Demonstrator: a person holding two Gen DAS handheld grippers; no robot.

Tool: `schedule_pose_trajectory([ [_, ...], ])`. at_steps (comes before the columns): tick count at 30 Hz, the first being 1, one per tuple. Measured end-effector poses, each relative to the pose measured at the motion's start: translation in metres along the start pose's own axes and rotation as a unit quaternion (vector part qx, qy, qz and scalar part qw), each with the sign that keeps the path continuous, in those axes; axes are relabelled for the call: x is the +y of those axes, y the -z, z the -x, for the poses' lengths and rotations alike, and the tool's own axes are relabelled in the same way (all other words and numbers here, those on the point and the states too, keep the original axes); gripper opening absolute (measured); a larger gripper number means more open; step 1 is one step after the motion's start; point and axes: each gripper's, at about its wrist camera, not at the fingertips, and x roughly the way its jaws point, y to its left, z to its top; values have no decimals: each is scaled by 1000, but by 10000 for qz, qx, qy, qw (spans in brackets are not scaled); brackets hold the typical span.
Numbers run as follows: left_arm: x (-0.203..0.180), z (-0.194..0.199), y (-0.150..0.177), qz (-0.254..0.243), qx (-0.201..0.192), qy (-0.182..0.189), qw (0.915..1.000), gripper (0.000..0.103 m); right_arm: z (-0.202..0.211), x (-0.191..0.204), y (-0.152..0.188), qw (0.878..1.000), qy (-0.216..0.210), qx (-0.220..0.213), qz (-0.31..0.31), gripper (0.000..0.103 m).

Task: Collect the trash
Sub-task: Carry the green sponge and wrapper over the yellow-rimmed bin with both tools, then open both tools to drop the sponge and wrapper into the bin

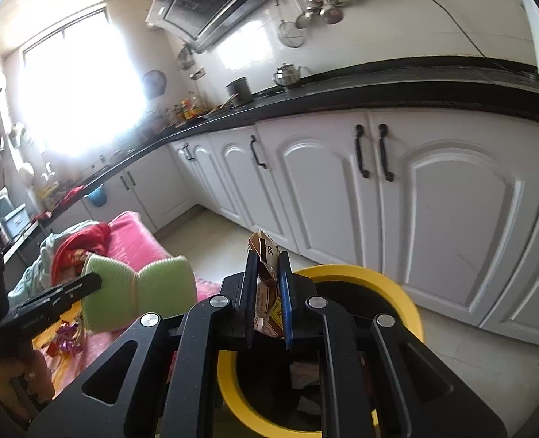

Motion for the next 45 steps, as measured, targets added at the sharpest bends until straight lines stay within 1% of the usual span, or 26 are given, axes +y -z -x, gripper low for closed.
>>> schedule_pose_trajectory([
  [9, -25, -32, 17, -260, 349, 154, 9989, 19, -5, -15, 5, 9998, 181, 34, -94, 11],
  [15, -37, -51, 29, -426, 556, 154, 9974, 20, -12, -24, 8, 9994, 303, 100, -149, 11],
  [18, -41, -60, 35, -481, 671, 120, 9965, 20, -16, -29, 12, 9990, 363, 155, -187, 11],
  [31, -54, -92, 52, -594, 1071, 200, 9923, 20, -40, -50, 31, 9956, 648, 547, -402, 12],
  [39, -55, -101, 59, -578, 1232, 259, 9904, 22, -50, -62, 40, 9928, 734, 747, -580, 13],
  [45, -56, -103, 59, -597, 1278, 263, 9897, 26, -55, -68, 43, 9909, 782, 844, -696, 16],
])
